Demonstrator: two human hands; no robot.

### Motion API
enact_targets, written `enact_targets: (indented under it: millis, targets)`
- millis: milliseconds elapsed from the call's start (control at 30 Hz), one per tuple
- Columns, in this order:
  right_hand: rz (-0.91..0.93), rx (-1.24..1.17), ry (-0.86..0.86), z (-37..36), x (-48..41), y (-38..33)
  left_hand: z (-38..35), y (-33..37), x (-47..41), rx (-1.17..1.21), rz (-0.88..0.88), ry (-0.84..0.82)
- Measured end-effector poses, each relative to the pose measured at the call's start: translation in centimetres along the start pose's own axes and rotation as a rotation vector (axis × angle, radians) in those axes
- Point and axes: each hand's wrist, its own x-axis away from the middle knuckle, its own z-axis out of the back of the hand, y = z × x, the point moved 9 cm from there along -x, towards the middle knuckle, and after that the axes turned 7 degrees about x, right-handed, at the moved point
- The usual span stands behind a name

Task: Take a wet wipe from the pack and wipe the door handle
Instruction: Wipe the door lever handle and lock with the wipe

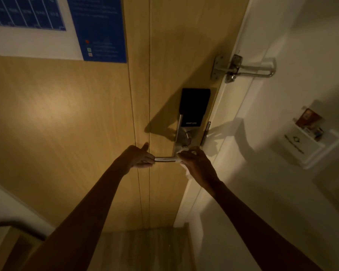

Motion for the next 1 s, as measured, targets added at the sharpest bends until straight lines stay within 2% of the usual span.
enact_targets:
  millis: [67,100,233,333,433,500,600,667,800,933,1000]
  targets:
    - [-0.056,-0.189,-0.134,-1.2,0.1,0.8,0.0,-0.1,0.0,0.006,0.006,0.002]
    - [-0.075,-0.2,-0.129,-1.2,0.0,1.1,0.0,-0.1,0.0,0.01,0.011,0.002]
    - [0.003,0.01,-0.044,-1.3,0.4,1.8,0.0,-0.3,0.4,0.028,0.02,-0.012]
    - [0.031,-0.139,0.047,-2.5,1.4,2.2,0.0,-0.2,0.3,0.015,0.019,-0.003]
    - [-0.213,-0.47,0.242,-2.7,2.8,1.5,-0.1,-0.2,0.0,-0.012,0.012,0.012]
    - [-0.348,-0.546,0.34,-2.6,3.0,1.1,0.0,-0.1,-0.1,-0.015,0.002,0.016]
    - [-0.666,-0.663,0.423,-2.4,2.7,3.0,0.0,-0.1,-0.3,-0.015,0.007,0.014]
    - [-0.886,-0.828,0.344,-4.0,2.7,4.5,0.0,-0.2,-0.4,-0.011,0.01,0.011]
    - [-1.226,-1.372,0.125,-7.5,3.2,4.2,0.1,-0.4,-0.7,0.014,-0.004,-0.014]
    - [-1.284,-1.456,-0.109,-7.7,3.5,3.2,0.1,-0.4,-0.6,0.02,0.006,-0.048]
    - [-1.305,-1.502,-0.137,-8.0,3.7,3.3,0.1,-0.5,-0.5,0.019,0.012,-0.057]
